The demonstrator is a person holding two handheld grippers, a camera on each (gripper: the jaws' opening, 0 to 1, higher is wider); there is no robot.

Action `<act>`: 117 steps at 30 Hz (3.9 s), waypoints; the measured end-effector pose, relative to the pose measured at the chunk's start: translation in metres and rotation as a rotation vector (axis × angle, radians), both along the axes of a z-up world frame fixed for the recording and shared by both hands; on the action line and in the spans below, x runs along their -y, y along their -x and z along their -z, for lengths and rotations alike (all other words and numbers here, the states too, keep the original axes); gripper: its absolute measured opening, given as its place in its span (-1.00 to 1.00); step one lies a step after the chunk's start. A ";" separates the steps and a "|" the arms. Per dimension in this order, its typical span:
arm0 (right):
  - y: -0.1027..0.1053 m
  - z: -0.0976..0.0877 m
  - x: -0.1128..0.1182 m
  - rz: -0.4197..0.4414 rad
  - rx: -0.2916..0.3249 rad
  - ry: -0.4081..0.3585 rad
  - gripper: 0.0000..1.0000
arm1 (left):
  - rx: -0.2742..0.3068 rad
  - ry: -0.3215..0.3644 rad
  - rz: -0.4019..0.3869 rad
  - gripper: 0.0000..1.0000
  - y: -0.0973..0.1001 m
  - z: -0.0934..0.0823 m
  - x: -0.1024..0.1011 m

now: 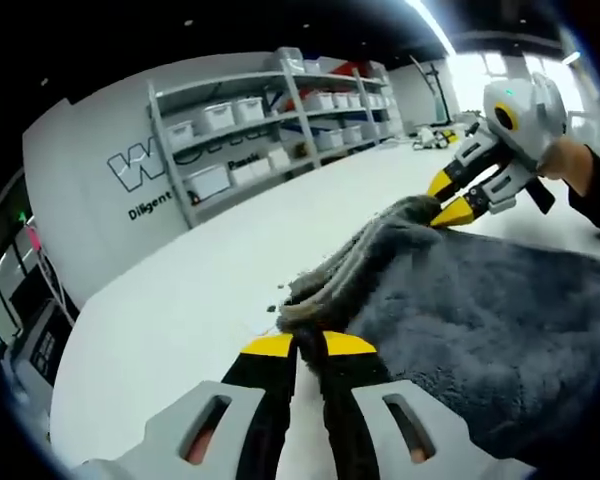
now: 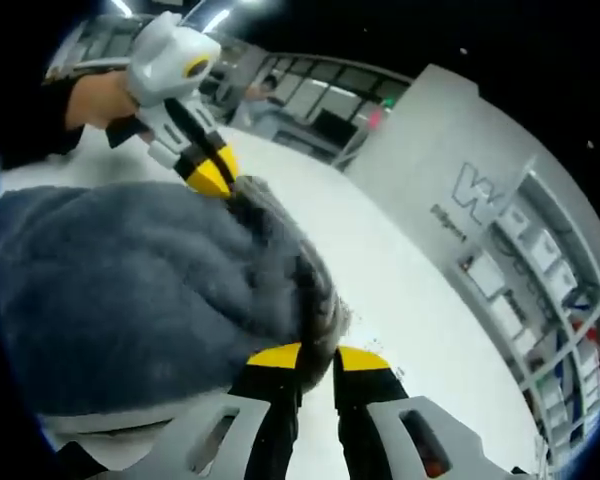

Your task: Open the folded towel by lifting each exposed corner and separating the folded layers until the towel lies flat within the target outline without major curled edges

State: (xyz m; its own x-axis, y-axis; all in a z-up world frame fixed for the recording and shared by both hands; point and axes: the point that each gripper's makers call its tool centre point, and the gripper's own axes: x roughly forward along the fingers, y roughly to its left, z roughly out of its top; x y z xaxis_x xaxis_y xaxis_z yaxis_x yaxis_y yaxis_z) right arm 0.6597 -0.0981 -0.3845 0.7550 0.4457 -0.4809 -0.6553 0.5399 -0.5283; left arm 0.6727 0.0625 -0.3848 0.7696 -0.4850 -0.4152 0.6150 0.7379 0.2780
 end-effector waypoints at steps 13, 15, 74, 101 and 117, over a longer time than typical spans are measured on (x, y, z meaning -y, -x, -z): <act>-0.010 0.000 0.014 0.073 -0.004 -0.015 -0.68 | -0.020 -0.017 -0.012 -0.75 -0.002 0.011 -0.002; -0.011 -0.003 0.016 0.078 0.010 -0.019 -0.69 | -0.019 -0.022 -0.013 -0.75 -0.002 0.012 -0.001; -0.016 -0.053 0.017 0.118 -0.068 -0.398 0.99 | -0.052 0.243 -0.230 1.00 -0.041 -0.017 -0.048; 0.048 -0.172 0.042 0.110 0.080 -0.438 0.84 | 0.231 0.349 -0.187 1.00 0.053 -0.188 -0.040; 0.085 -0.213 0.052 0.082 0.101 -0.511 0.99 | 0.303 0.300 -0.160 1.00 0.104 -0.225 -0.038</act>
